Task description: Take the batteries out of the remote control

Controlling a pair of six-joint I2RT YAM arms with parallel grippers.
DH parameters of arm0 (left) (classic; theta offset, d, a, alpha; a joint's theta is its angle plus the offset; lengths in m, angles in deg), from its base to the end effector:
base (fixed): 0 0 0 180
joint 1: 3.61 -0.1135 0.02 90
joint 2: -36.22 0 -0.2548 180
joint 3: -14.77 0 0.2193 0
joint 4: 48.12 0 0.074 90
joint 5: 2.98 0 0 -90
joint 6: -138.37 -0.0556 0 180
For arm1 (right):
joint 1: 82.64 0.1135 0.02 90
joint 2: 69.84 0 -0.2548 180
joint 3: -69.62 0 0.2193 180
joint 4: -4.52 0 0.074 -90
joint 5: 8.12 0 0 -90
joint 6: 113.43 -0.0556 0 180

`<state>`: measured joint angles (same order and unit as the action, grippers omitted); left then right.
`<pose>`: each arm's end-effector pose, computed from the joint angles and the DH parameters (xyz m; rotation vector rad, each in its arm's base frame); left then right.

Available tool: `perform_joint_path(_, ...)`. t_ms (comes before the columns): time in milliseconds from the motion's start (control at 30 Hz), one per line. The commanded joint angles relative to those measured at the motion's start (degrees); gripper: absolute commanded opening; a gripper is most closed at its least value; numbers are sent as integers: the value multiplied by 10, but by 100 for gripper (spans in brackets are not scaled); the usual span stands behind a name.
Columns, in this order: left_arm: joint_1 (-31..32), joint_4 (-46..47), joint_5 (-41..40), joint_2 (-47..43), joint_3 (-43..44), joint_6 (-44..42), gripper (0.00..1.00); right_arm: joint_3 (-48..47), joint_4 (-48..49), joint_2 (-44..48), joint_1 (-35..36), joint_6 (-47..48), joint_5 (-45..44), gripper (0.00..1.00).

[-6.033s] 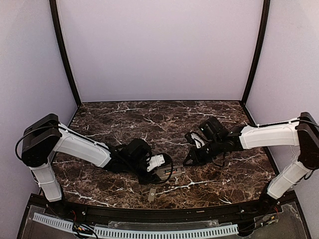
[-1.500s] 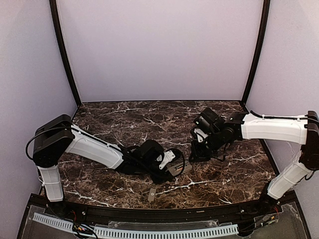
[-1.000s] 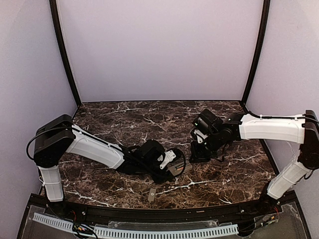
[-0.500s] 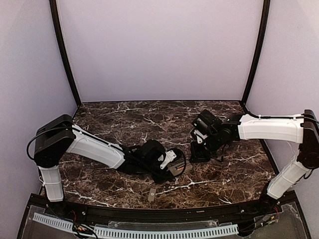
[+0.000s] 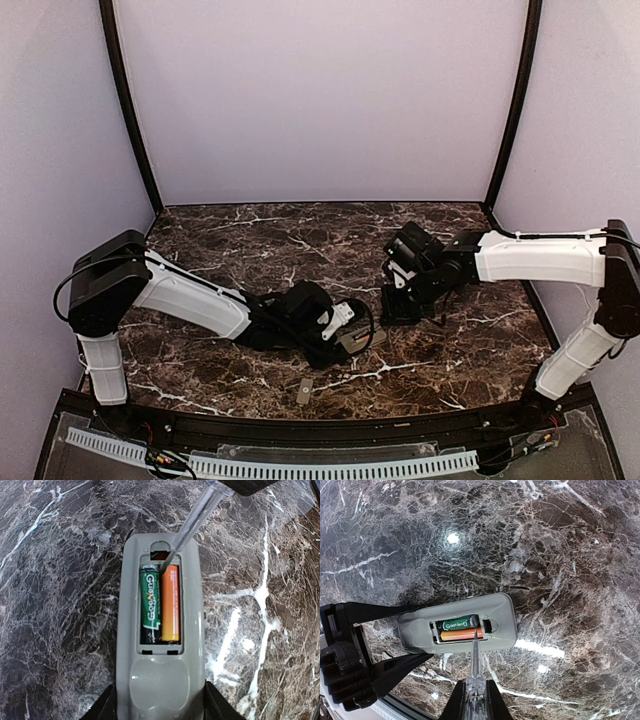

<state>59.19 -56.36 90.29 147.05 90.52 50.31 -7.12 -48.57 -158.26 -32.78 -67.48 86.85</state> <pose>0.1728 -0.3432 0.1368 1.2471 2.0645 -0.6153 0.1787 0.2194 0.2068 -0.1722 2.8471 0.5510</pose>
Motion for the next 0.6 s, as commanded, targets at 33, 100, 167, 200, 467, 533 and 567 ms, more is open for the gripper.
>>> perform_joint_path(33,7,-22,2,7,7,-4,0,11,19,-15,1,-6,-13,0)
perform_joint_path(100,7,-22,2,7,7,-4,0,14,23,-17,1,-7,-11,0)
perform_joint_path(167,7,-22,2,7,7,-4,0,16,25,-17,1,-7,-8,0)
perform_joint_path(200,7,-22,2,7,7,-4,0,16,26,-17,1,-7,-6,0)
perform_joint_path(467,8,-23,3,9,9,-4,0,25,44,-12,1,-4,13,0)
perform_joint_path(533,7,-23,3,10,9,-4,0,29,52,-11,1,-3,19,0)
perform_joint_path(567,7,-23,3,10,10,-4,0,30,55,-10,1,-2,22,0)
